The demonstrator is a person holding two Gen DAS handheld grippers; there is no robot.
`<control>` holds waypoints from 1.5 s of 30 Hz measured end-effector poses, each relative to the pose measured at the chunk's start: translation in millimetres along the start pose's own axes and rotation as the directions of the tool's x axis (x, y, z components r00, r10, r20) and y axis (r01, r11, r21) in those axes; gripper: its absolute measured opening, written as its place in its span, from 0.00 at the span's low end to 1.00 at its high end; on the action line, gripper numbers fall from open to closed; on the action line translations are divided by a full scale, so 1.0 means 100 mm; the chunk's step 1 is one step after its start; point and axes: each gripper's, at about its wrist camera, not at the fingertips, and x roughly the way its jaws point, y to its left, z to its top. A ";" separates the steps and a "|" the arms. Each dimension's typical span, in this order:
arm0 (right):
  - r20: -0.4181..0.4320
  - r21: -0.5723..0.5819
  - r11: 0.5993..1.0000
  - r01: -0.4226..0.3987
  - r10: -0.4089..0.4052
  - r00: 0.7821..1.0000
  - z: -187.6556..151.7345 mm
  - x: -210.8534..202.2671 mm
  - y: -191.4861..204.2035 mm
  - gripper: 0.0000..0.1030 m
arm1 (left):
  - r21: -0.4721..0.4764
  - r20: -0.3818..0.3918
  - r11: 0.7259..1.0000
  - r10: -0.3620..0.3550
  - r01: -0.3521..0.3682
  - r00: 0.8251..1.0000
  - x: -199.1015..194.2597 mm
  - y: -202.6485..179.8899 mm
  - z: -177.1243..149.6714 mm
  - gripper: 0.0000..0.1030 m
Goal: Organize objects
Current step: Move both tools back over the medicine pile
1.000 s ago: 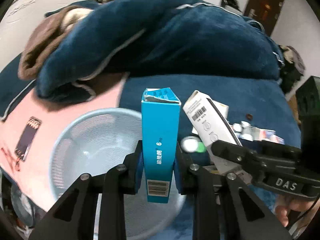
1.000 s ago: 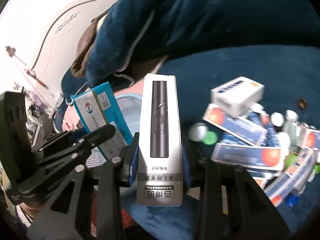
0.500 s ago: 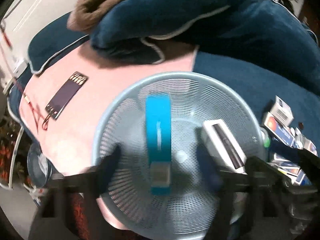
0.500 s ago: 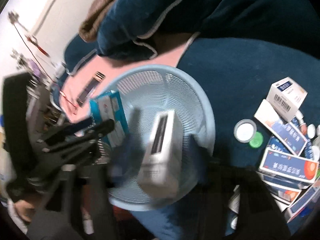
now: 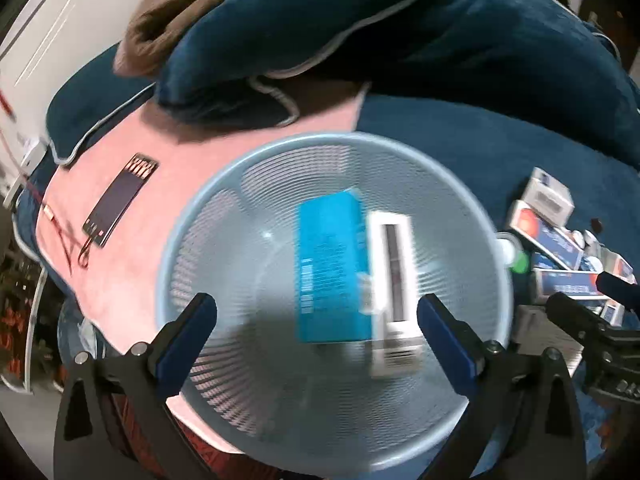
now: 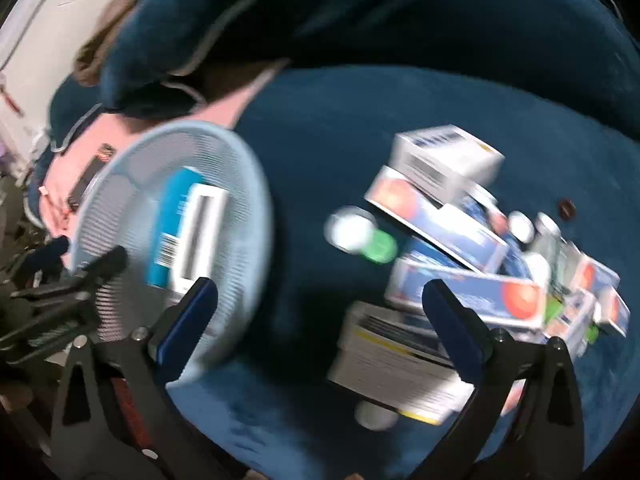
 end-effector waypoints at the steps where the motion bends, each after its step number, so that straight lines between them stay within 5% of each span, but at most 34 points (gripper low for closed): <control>1: -0.002 0.013 1.000 0.024 -0.024 1.000 -0.02 -0.01 -0.10 1.00 | 0.013 0.006 1.000 -0.007 0.007 1.000 -0.02 -0.08 0.01 0.98; 9: -0.021 0.074 0.990 0.118 -0.117 0.993 -0.15 -0.11 -0.50 1.00 | 0.100 0.030 0.994 -0.049 0.046 0.998 -0.11 -0.62 0.08 0.99; 24: -0.025 0.115 0.985 0.132 -0.130 0.991 -0.36 -0.27 -0.93 1.00 | 0.204 0.039 0.977 -0.068 0.058 0.997 -0.22 -1.20 -0.01 0.99; 45: -0.033 0.258 0.956 0.143 -0.139 0.990 -0.64 -0.47 -1.77 1.00 | 0.334 -0.183 0.906 -0.207 0.259 0.961 -0.05 -2.27 -0.25 0.99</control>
